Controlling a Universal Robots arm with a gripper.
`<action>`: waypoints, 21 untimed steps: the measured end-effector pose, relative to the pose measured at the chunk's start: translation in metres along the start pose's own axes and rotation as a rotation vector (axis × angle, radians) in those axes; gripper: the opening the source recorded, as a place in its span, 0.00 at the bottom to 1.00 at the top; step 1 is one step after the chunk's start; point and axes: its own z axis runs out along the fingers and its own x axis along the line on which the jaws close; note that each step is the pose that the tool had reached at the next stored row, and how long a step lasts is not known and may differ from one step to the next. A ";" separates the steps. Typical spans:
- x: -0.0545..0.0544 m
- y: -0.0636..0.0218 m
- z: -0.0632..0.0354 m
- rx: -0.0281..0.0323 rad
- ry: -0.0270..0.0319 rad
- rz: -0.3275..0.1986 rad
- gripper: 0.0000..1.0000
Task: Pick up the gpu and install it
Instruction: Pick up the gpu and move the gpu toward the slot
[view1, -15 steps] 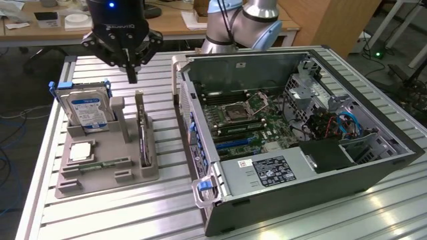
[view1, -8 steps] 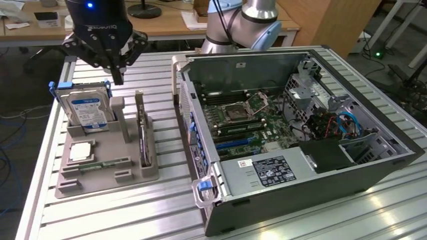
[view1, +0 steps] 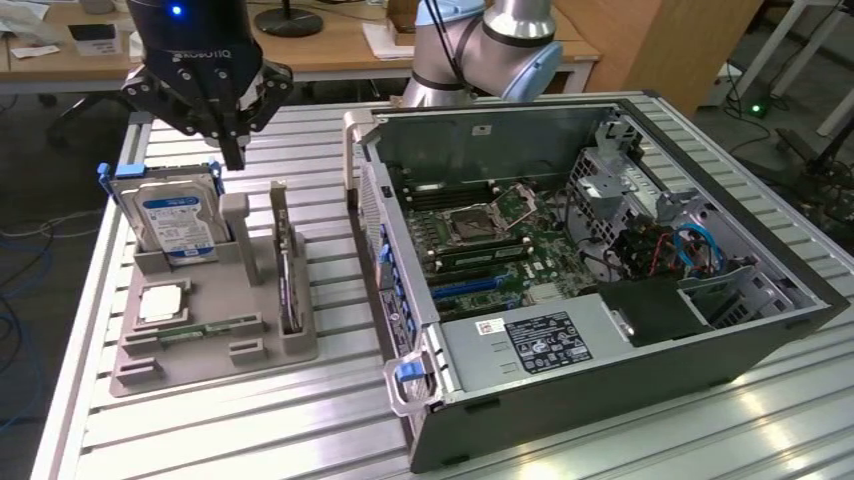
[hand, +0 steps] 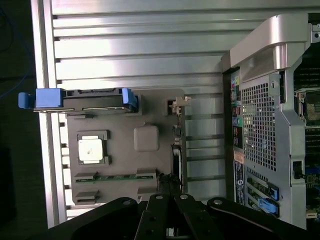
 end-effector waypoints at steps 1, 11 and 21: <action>0.000 0.0000 0.0000 0.0000 0.0000 0.000 0.11; 0.000 0.0000 0.0000 0.0000 0.0000 0.000 0.29; 0.000 0.0000 0.0002 0.0000 0.0000 0.000 0.59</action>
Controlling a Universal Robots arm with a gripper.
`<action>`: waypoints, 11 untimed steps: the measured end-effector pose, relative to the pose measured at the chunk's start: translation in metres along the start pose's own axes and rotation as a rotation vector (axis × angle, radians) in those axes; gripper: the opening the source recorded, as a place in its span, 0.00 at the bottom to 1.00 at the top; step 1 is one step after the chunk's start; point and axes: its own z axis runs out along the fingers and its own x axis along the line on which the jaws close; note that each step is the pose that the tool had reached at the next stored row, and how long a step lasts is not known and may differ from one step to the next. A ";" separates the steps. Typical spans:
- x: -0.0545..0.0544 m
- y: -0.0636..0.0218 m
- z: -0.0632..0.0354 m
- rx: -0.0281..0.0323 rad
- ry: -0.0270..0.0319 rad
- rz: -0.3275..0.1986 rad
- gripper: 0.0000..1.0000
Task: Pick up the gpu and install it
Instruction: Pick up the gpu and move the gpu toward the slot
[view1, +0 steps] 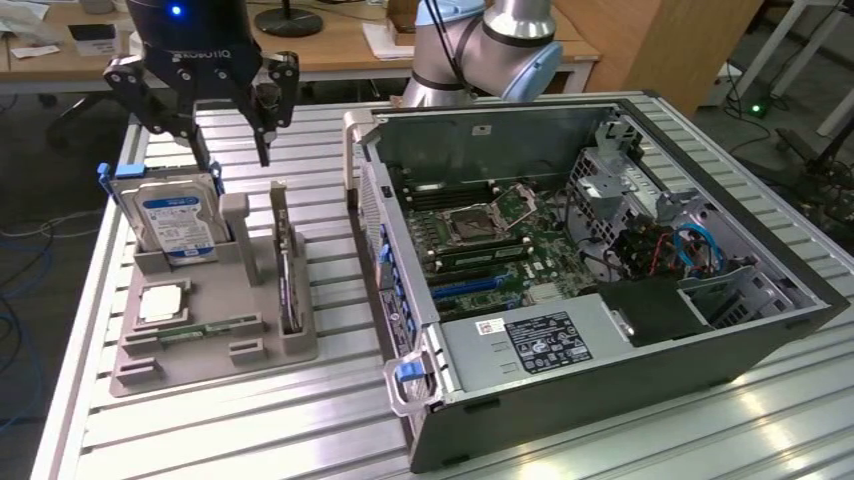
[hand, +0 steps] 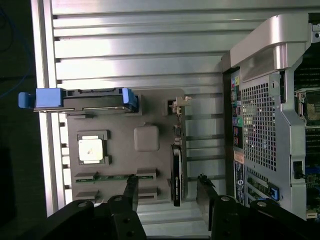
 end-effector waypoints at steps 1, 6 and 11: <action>0.000 0.0000 0.0001 0.0000 0.0000 -0.001 0.59; -0.001 -0.0001 0.0048 -0.0004 0.0056 -0.038 0.59; -0.003 -0.0018 0.0138 -0.0007 0.0060 -0.041 0.59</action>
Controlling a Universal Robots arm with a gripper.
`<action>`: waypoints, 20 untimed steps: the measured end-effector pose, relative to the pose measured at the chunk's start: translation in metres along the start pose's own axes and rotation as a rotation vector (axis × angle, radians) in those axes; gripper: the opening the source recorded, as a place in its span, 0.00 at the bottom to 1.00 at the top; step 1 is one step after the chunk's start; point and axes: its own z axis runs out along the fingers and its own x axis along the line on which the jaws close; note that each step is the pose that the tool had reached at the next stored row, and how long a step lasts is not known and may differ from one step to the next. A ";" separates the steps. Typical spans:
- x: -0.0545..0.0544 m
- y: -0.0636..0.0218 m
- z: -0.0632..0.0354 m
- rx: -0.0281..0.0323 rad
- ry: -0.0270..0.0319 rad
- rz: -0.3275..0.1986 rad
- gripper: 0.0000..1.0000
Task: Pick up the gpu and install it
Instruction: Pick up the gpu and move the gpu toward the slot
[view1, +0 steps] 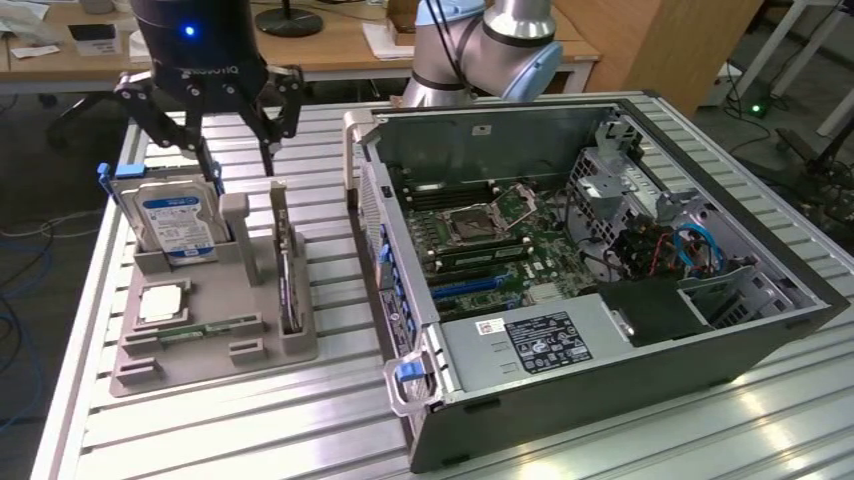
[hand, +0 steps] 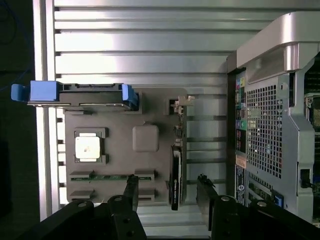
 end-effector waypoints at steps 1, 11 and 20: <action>-0.001 -0.0008 0.0017 0.0001 0.0001 0.000 0.59; -0.012 -0.0180 0.0110 0.0002 0.0033 -0.003 0.59; -0.020 -0.0189 0.0257 0.0001 0.0033 -0.003 0.59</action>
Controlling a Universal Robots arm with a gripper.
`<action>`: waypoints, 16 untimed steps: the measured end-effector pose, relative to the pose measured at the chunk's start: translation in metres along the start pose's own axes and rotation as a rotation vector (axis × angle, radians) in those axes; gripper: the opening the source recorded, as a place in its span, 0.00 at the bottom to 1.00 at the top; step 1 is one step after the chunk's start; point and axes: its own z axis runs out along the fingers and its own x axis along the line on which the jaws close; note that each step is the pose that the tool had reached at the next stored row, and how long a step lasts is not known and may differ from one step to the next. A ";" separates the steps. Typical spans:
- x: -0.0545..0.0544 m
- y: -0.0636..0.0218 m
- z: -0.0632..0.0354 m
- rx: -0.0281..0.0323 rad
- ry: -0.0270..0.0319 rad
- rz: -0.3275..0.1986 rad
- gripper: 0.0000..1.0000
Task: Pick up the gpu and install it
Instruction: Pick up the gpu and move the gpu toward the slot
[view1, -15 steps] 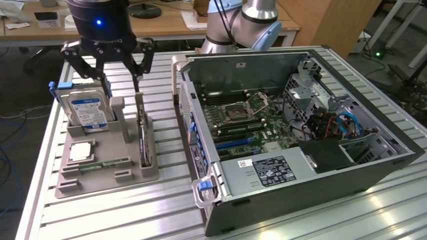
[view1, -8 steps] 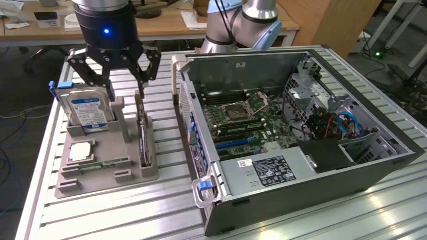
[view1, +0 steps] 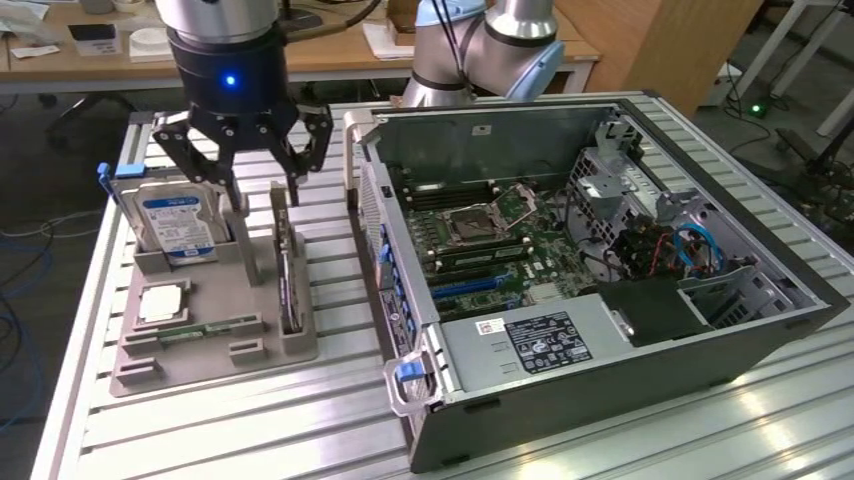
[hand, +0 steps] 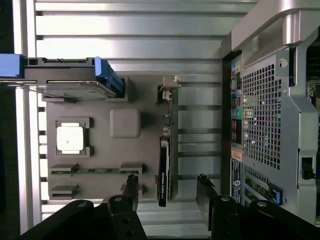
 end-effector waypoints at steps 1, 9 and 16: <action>0.000 -0.0001 0.0018 0.0000 -0.0001 0.000 0.59; -0.003 -0.0008 0.0164 0.0001 0.0023 -0.001 0.59; -0.003 -0.0021 0.0292 0.0001 0.0112 -0.011 0.59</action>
